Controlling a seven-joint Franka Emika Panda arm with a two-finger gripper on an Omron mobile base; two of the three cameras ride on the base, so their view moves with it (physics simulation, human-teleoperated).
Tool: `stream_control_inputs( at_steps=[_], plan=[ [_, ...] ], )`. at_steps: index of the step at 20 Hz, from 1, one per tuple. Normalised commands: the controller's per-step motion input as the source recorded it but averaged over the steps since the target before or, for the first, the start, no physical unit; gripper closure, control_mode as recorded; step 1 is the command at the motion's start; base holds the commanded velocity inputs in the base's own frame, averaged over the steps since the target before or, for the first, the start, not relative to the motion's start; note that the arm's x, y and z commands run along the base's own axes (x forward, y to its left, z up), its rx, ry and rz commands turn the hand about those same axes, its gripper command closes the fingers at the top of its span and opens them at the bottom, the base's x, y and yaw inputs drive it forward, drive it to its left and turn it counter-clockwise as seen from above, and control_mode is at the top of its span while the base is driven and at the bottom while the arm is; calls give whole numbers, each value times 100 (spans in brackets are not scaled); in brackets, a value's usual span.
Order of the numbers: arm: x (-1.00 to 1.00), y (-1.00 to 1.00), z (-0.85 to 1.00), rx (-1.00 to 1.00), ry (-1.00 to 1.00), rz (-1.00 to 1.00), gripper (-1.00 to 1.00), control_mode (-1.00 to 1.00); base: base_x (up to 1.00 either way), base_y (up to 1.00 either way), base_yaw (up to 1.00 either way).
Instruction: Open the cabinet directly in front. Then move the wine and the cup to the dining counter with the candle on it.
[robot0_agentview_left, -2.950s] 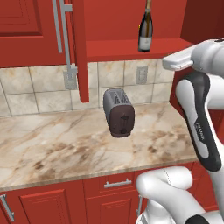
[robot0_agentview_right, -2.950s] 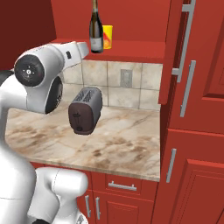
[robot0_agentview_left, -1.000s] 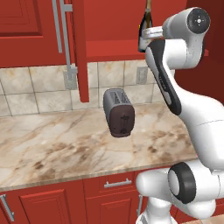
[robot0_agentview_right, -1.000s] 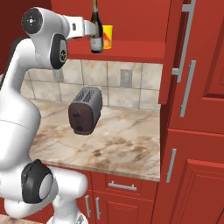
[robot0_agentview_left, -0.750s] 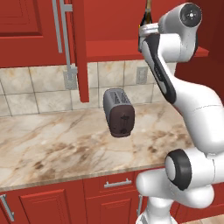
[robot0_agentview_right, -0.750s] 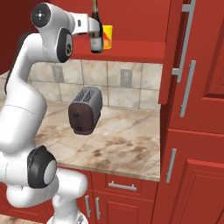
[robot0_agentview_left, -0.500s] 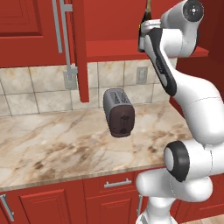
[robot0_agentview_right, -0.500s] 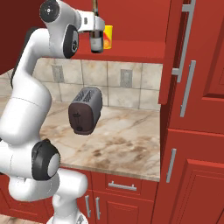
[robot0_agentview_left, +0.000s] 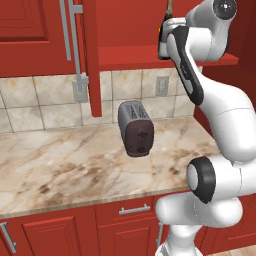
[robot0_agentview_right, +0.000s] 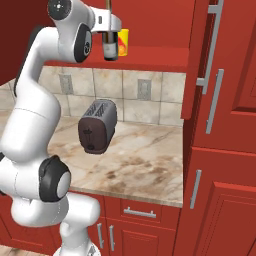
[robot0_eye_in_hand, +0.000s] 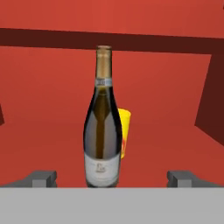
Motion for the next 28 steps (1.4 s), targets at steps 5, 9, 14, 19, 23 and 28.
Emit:
stream_control_inputs(
  at_steps=[5, 9, 14, 19, 23, 28],
  plan=[
    [6, 0, 11, 0, -5, 0, -100, -100, 0, 0, 0],
    [18, 0, 3, 0, 0, 0, -100, -100, 0, 0, 0],
    [35, 0, 2, 0, 7, 0, -100, -100, 0, 0, 0],
    [41, 10, 5, 0, 13, 0, -100, -100, 0, 0, 0],
    [42, 6, 3, 0, 11, 0, -100, -100, 0, 0, 0],
    [33, 0, 0, 0, 6, 0, -100, -100, 0, 0, 0]
  ],
)
